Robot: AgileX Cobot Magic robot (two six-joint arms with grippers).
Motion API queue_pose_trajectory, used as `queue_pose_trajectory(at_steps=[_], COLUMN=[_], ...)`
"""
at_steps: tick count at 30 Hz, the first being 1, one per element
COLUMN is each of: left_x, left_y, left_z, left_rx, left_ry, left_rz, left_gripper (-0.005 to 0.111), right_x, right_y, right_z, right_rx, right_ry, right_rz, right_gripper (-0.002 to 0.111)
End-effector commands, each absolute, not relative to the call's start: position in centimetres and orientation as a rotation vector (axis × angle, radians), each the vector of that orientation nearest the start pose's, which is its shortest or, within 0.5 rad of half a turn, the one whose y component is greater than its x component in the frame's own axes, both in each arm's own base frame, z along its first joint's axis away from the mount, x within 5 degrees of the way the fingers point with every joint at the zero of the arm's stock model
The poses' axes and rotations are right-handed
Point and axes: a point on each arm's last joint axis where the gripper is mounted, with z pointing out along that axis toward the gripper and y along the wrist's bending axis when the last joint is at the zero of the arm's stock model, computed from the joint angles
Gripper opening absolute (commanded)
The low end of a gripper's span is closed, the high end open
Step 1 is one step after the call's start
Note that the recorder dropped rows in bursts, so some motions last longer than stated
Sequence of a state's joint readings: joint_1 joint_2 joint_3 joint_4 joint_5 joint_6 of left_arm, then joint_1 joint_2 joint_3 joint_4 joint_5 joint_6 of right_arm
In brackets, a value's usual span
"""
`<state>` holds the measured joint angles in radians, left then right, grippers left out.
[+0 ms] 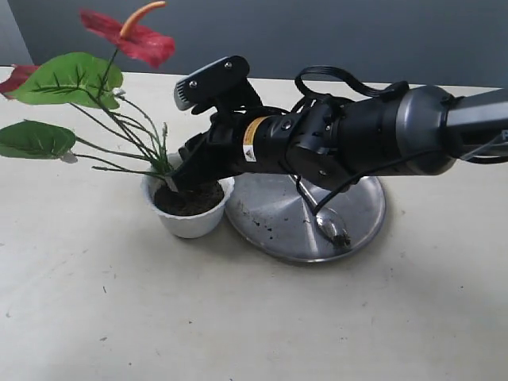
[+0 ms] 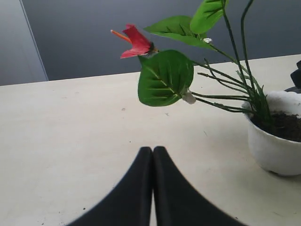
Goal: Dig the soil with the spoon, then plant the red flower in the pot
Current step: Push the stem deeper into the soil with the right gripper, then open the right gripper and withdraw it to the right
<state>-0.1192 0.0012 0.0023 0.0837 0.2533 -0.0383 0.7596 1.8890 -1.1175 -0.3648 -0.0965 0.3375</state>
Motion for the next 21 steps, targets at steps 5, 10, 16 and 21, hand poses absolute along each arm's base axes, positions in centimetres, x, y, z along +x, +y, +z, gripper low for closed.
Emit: queue_pose_trajectory(at_steps=[5,10,16,21], left_x=[5.5,5.5,5.5,5.5], left_y=[-0.5,-0.5,-0.5,-0.5], left_z=[19.2,19.2,19.2,19.2], left_rx=[0.126,0.126,0.126,0.126], left_ry=[1.718,1.718,1.718,1.718], left_rz=[-0.046,-0.046,-0.046,-0.046], left_gripper=[0.001,0.001,0.001,0.001], right_x=[29.1,27.5,25.3,23.7], right_y=[27.6,26.0,22.8,18.0], right_z=[19.9,21.3,23.9,26.9], right_rx=[-0.822,-0.814,-0.771,-0.666], right_ry=[2.062,2.051,2.021,2.027], right_rz=[0.442,0.443,0.437,0.362], right_gripper=[0.039,0.011,0.000,0.000])
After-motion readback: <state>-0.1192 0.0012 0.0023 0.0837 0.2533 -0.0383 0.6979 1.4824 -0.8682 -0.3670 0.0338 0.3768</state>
